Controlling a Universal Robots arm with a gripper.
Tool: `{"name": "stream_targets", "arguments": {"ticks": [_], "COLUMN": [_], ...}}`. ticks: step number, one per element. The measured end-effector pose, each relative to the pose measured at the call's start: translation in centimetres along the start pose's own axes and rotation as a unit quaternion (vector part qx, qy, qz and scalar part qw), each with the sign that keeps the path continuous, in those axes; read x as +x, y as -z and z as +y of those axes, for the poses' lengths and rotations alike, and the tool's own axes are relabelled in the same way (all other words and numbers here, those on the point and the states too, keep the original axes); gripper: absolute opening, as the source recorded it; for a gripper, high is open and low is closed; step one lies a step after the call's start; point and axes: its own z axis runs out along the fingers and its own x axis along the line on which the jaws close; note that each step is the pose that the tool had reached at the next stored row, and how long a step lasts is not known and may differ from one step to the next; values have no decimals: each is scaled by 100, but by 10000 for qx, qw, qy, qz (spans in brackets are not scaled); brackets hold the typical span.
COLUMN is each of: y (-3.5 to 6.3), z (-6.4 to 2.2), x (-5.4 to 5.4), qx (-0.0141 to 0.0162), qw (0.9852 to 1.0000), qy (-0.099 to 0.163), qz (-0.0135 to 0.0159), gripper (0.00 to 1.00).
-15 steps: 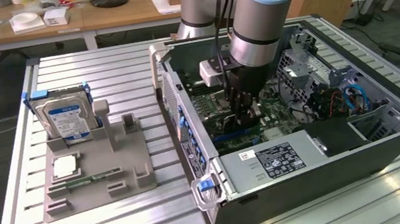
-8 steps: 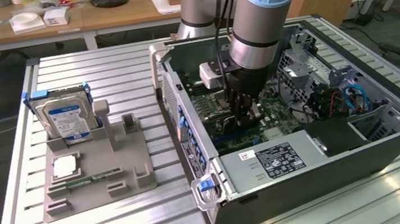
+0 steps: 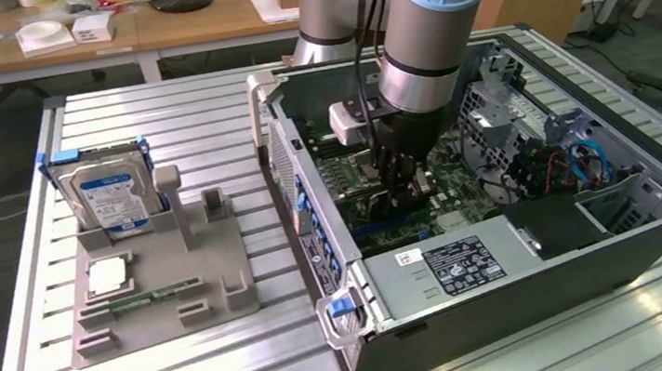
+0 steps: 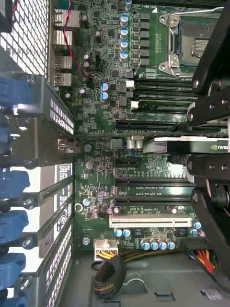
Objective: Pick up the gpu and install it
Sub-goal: 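Insert the gpu into the slot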
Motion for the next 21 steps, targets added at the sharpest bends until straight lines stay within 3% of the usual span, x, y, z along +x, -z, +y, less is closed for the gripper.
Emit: {"name": "stream_targets", "arguments": {"ticks": [21], "y": [-10], "z": [2], "x": [39], "qx": [1], "qw": [10000], "qy": [-1], "qz": [-2], "gripper": [26]}}
